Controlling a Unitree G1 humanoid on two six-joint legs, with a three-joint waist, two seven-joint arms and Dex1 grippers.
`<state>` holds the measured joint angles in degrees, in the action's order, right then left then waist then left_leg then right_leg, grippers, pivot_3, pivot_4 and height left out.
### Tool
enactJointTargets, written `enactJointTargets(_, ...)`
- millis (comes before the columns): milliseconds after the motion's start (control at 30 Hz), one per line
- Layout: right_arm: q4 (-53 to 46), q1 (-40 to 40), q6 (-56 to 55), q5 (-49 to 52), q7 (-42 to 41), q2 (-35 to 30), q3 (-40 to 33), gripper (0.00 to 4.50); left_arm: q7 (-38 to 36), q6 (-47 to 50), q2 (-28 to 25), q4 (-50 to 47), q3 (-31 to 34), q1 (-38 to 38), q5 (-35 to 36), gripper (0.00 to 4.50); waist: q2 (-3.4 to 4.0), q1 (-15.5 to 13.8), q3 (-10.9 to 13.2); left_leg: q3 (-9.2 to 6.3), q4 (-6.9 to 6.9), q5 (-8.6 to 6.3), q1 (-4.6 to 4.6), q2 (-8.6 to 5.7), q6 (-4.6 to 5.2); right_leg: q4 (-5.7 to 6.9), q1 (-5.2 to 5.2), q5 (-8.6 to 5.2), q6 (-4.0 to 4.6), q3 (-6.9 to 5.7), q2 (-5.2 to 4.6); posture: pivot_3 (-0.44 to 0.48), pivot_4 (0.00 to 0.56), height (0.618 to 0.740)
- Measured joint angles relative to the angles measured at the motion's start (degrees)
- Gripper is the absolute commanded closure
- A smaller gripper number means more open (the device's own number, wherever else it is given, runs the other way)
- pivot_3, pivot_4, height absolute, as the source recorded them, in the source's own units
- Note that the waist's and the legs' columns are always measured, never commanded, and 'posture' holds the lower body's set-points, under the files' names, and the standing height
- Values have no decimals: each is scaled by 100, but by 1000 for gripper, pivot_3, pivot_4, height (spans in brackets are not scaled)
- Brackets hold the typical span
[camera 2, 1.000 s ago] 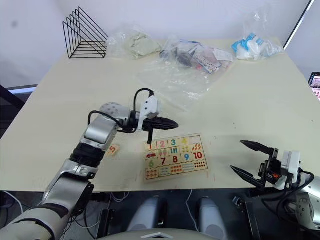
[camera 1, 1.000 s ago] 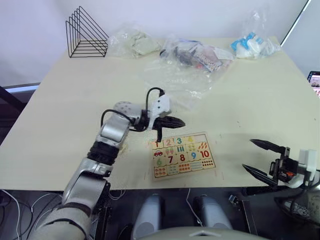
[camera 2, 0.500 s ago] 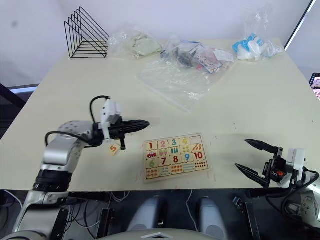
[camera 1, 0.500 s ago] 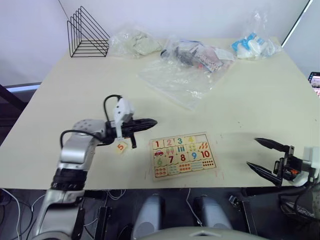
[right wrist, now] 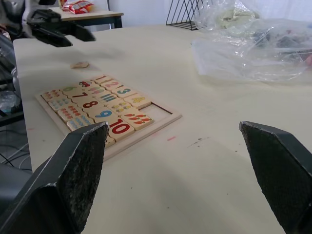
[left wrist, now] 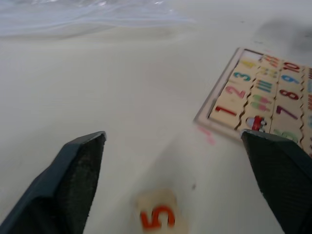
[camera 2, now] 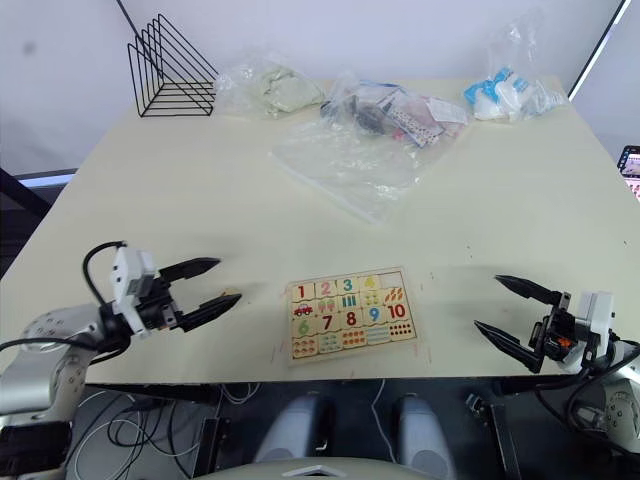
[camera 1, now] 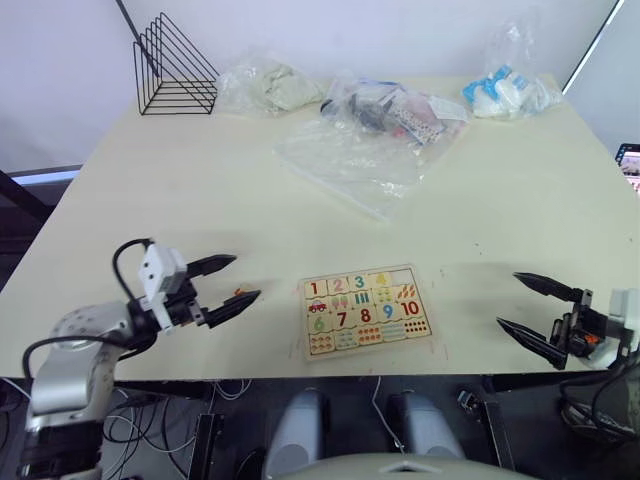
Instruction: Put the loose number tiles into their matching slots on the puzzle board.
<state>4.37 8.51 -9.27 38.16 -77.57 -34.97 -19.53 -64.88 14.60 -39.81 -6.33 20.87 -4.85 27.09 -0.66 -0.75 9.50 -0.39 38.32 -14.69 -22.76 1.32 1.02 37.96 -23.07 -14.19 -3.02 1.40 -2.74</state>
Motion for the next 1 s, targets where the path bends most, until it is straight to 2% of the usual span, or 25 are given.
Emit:
enactJointTargets(267, 68, 19, 62, 0, 31, -92, -141, 0, 31, -714, 280, -56, 391, -991, 51, 45, -1, 5, -1, 16, 0, 0, -1, -2, 0, -4, 1, -1, 0, -1, -2, 0, 150, 740)
enactJointTargets(600, 260, 287, 143, -1, -134, -216, -366, 0, 251, -1390, 534, 32, 622, -1599, 61, 45, -2, 5, -1, 26, 0, -1, -1, -1, 0, -5, 1, -13, 21, 0, -2, 0, 150, 740)
enactJointTargets(867, 439, 393, 105, -14, -281, -216, -417, 0, 412, -1508, 708, -65, 775, -2108, 190, 45, -4, 2, -2, 29, 0, -1, -1, 0, 1, -6, 1, -14, 21, -1, -2, 0, 150, 740)
enactJointTargets(1000, 516, 389, 28, -19, -380, -216, -419, 0, 411, -1537, 701, -80, 779, -2101, 230, 45, -4, -1, -3, 30, 0, -1, -1, -1, 0, -7, 1, -15, 21, -1, -2, 0, 150, 740)
